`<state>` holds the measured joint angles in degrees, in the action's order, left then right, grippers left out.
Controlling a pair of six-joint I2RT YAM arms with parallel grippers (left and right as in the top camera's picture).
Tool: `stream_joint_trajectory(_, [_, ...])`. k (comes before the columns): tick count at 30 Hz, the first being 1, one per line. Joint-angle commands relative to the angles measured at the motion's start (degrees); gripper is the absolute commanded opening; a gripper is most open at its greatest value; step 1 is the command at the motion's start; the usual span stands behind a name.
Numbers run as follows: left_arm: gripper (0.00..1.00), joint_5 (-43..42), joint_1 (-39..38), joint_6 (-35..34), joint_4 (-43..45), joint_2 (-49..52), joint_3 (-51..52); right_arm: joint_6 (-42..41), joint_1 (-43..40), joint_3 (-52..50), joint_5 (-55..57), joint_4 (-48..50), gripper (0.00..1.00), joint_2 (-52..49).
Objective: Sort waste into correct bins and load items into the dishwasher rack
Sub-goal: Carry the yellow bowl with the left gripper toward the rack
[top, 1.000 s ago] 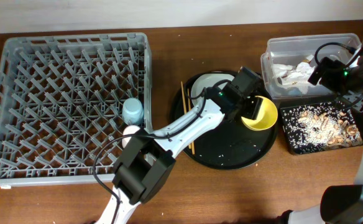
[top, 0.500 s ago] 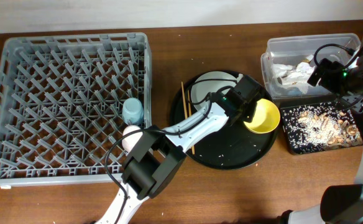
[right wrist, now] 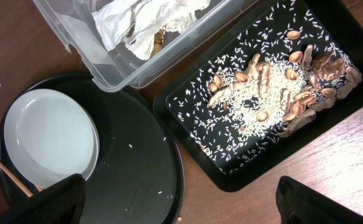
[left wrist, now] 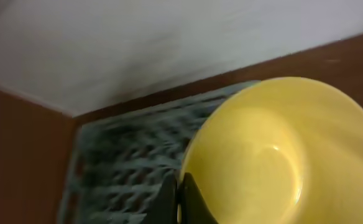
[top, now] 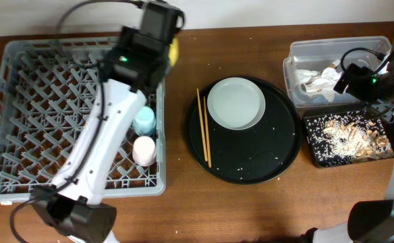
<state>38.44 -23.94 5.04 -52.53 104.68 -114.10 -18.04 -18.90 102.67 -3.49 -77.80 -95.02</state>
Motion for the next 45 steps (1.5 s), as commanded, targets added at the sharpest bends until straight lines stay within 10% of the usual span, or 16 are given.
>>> stream_joint_trajectory(1, [0.01,21.4,3.6,1.3,2.9,1.7,-0.2,-0.3,-0.3,-0.5,0.9,0.0,0.98,1.0])
stream_joint_trajectory(8, [0.00,40.1,2.9,0.9,3.8,18.9,-0.1,-0.3,-0.3,-0.5,0.9,0.0,0.98,1.0])
stream_joint_trajectory(37, [0.01,29.3,-2.8,0.4,8.0,21.0,8.7,-0.3,-0.3,-0.5,0.9,0.0,0.98,1.0])
stream_joint_trajectory(41, [0.62,29.2,-3.7,0.4,8.1,21.0,8.6,-0.3,-0.3,-0.5,0.9,0.0,0.98,1.0])
stream_joint_trajectory(45, [0.66,15.0,-6.8,0.4,8.8,21.0,8.6,-0.3,-0.3,-0.5,0.9,0.0,0.98,1.0])
